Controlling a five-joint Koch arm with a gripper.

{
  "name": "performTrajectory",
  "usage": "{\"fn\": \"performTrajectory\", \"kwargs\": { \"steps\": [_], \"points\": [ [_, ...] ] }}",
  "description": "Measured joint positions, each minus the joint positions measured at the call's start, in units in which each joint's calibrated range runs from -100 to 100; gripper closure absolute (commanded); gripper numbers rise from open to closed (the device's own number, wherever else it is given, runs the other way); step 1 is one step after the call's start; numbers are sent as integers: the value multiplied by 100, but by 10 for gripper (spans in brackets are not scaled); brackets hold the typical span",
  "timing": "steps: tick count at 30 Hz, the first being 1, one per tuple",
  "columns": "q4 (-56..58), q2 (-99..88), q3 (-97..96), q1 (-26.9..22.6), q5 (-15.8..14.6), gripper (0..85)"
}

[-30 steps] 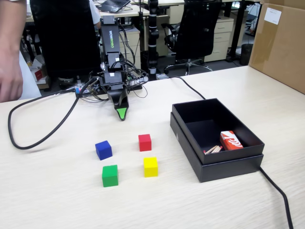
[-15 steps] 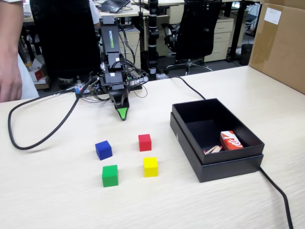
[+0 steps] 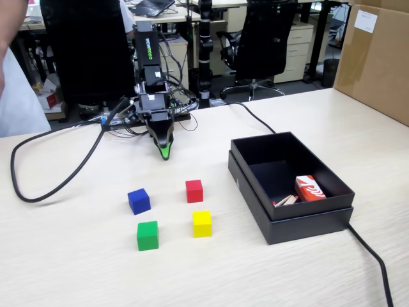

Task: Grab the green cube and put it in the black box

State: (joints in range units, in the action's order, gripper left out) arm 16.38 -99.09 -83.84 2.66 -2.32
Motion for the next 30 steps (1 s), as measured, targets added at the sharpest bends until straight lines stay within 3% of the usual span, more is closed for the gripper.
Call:
{"fn": "performTrajectory", "kwargs": {
  "steps": [9,15,25,30],
  "points": [
    [2470,65,2081,-34,-29,382],
    [2927,220,3131,-117,-63,419],
    [3740,2706,5541,-78,-59,422],
    [4057,4725,7047,83,166,420]
  ]
}}
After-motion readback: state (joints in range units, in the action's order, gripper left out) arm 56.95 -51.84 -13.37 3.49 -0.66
